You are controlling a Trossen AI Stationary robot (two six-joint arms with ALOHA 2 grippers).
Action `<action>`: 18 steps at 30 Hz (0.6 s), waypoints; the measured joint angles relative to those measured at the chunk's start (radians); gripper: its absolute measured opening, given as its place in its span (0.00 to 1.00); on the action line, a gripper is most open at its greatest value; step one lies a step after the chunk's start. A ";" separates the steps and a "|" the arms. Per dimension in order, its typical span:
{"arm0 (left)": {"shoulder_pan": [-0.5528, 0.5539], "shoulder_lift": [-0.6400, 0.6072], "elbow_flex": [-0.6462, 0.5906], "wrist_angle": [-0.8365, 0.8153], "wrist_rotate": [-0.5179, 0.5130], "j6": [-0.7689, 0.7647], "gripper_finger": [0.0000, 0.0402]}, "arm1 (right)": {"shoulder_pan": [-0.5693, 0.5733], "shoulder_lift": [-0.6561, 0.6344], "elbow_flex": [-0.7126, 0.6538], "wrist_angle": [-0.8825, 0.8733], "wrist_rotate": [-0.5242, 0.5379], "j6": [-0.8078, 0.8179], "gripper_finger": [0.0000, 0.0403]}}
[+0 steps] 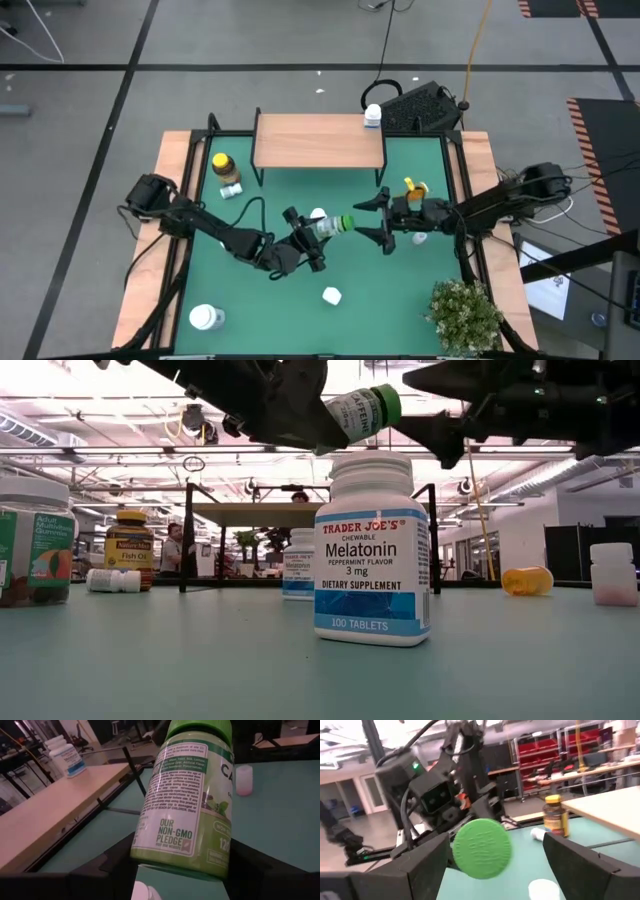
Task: Pick and place medicine bottles onto shelf by color
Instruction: Put the right green medicine bottle on the shelf
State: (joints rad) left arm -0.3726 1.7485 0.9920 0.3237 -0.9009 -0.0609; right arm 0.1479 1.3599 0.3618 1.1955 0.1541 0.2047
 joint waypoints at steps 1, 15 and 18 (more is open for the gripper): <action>0.001 0.000 0.000 0.003 0.000 0.001 0.58 | 0.004 0.021 0.016 0.001 -0.005 -0.004 0.78; 0.003 0.000 0.000 0.019 0.001 0.007 0.58 | 0.027 0.129 0.079 0.065 -0.018 -0.023 0.76; 0.003 0.000 0.000 0.019 0.002 0.007 0.58 | 0.027 0.129 0.078 0.063 -0.017 -0.026 0.70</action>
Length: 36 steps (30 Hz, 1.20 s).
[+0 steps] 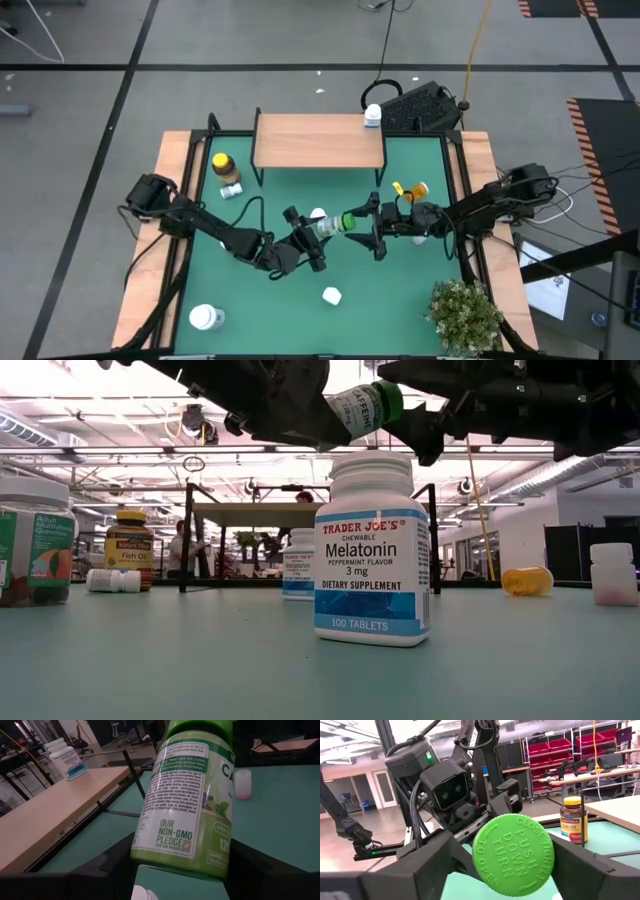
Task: Pick and place medicine bottles onto shelf by color
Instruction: Put the right green medicine bottle on the shelf
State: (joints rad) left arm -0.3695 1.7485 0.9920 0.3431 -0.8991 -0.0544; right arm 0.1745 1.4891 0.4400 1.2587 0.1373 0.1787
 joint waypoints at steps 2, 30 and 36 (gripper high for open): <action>0.000 0.000 0.000 0.000 0.001 -0.004 0.58 | 0.000 0.000 0.000 -0.008 0.001 0.000 0.64; 0.020 -0.001 0.000 -0.292 0.110 -0.145 0.87 | -0.045 -0.354 0.159 -0.903 0.044 -0.125 0.50; 0.029 -0.001 0.000 -0.282 0.113 -0.169 0.87 | -0.158 -0.412 0.365 -1.250 0.019 -0.213 0.50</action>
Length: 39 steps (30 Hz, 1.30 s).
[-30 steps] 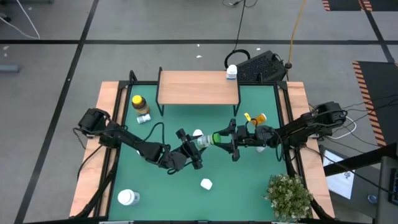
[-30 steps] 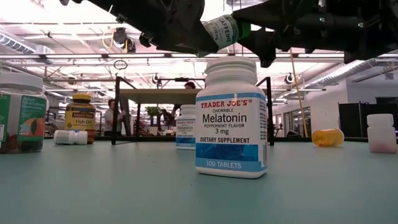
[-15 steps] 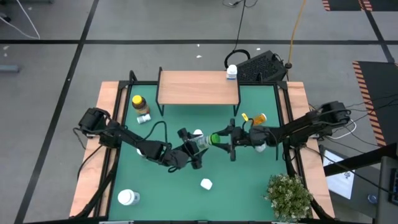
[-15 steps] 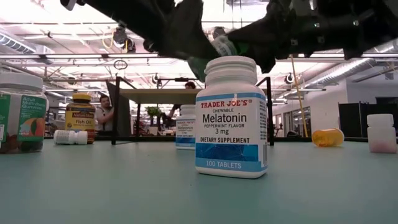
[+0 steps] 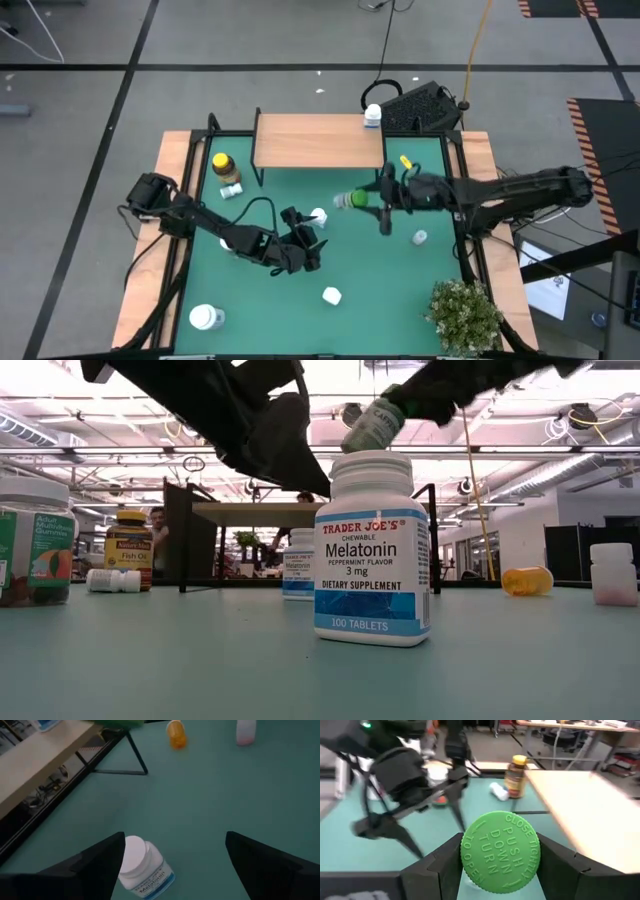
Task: Pick and place medicine bottles onto shelf by color
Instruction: Put the right green medicine bottle on the shelf
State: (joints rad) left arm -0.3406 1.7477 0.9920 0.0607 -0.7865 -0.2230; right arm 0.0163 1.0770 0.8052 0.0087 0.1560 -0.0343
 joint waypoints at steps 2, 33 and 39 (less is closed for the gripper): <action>0.006 0.000 0.000 -0.001 0.001 -0.017 0.87 | -0.051 0.016 0.088 -0.118 -0.003 -0.057 0.50; 0.012 0.000 0.000 -0.146 0.064 -0.233 0.87 | -0.667 0.509 0.840 -0.925 -0.165 -0.478 0.50; 0.005 0.000 0.000 -0.143 0.064 -0.240 0.87 | -0.693 0.508 0.840 -0.919 -0.244 -0.475 0.50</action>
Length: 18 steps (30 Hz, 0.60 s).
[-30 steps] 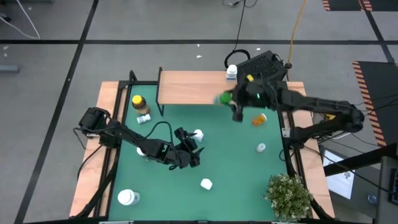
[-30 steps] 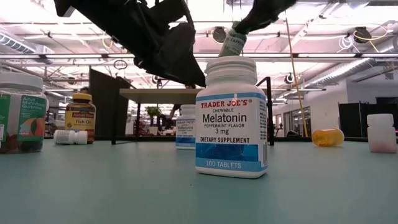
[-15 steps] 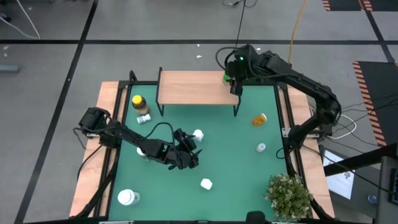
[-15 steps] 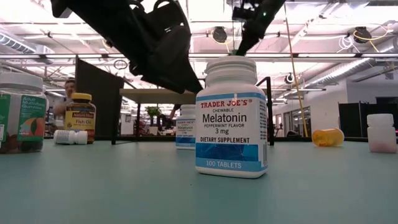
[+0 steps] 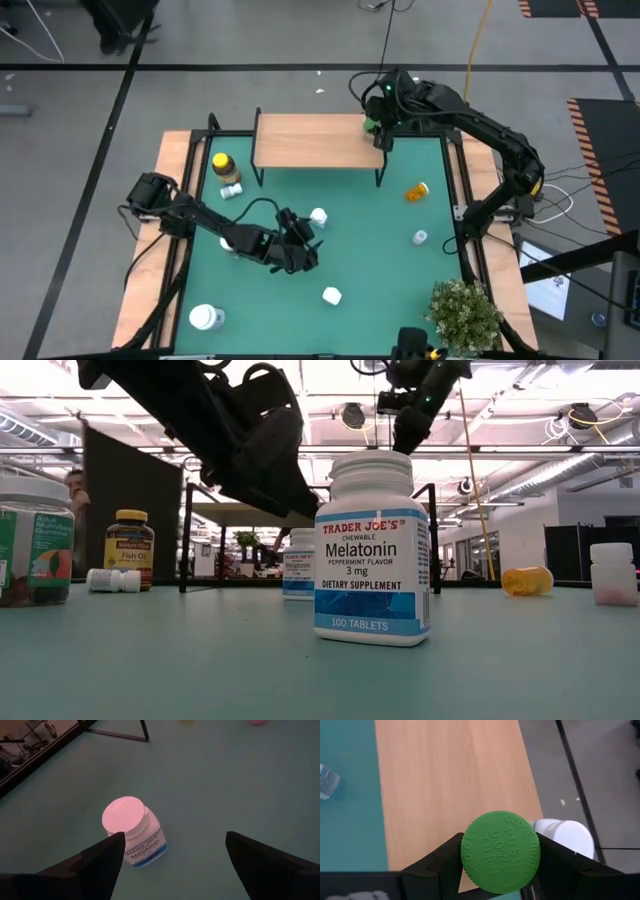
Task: Pick and place medicine bottles onto shelf by color
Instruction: Put the right green medicine bottle on the shelf
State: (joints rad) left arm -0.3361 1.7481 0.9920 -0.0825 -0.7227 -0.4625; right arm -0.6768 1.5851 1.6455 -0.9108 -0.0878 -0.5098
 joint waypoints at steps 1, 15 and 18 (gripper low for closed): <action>0.000 0.000 0.000 0.002 0.000 0.000 0.87 | -0.005 0.000 0.000 0.000 -0.005 0.001 0.50; 0.009 0.000 0.000 0.005 0.000 0.039 0.87 | -0.038 0.032 -0.001 -0.009 -0.047 0.037 0.50; 0.009 0.000 0.000 0.005 0.000 0.045 0.87 | -0.038 0.029 -0.002 -0.010 -0.046 0.036 0.52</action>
State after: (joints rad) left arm -0.3267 1.7481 0.9920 -0.0778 -0.7229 -0.4173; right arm -0.7143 1.6142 1.6436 -0.9207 -0.1335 -0.4736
